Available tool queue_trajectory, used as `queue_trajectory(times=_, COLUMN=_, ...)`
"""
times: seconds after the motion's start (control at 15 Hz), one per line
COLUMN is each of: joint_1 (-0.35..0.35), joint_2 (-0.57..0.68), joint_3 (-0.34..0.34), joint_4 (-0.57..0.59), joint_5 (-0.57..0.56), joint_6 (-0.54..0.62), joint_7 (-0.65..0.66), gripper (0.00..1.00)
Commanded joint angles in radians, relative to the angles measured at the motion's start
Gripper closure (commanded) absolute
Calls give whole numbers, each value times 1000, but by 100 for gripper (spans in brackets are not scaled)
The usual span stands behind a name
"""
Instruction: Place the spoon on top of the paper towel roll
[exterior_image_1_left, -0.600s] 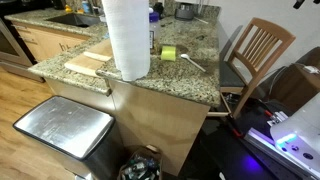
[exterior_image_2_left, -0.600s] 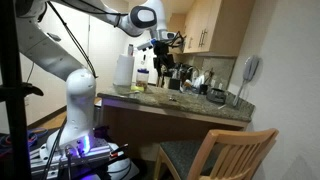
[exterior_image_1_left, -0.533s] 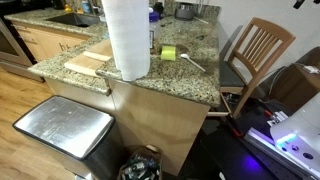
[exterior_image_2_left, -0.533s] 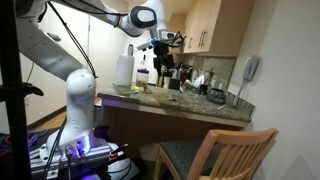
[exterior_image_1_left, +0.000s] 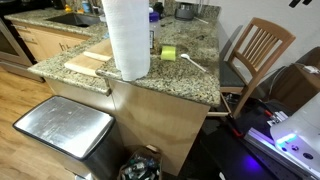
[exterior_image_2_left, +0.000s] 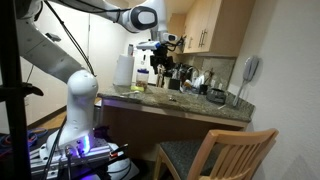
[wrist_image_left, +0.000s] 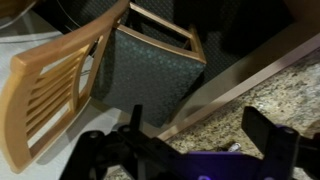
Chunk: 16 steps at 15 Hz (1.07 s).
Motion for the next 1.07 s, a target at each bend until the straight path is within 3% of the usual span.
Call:
queue_trajectory(times=0.0, joint_1=76, joint_2=-34, joint_3=-90, joint_4=13, joint_5=73, joint_6=-24, joint_7=-172, gripper=0)
queue_trajectory(times=0.13, joint_1=111, joint_2=-45, joint_3=-132, joint_4=14, joint_5=84, joint_6=-27, joint_7=-277, gripper=0)
queue_trajectory(times=0.2, joint_1=69, joint_2=-33, joint_3=-88, joint_4=5, joint_5=69, joint_6=-8, joint_7=-193, gripper=0)
queue_trajectory(times=0.4, joint_1=94, joint_2=-41, joint_3=-119, joint_4=4, joint_5=76, joint_6=-7, joint_7=-252, gripper=0)
queue_trajectory(times=0.47, joint_1=100, joint_2=-34, joint_3=-120, joint_4=25, joint_5=89, joint_6=-74, joint_7=-254, gripper=0)
queue_trajectory(times=0.6, joint_1=145, joint_2=-47, joint_3=-163, joint_4=47, joint_5=94, joint_6=-168, joint_7=-378, gripper=0)
queue_trajectory(times=1.0, joint_1=192, joint_2=-41, joint_3=-233, joint_4=97, joint_5=119, joint_6=-280, joint_7=-688, gripper=0)
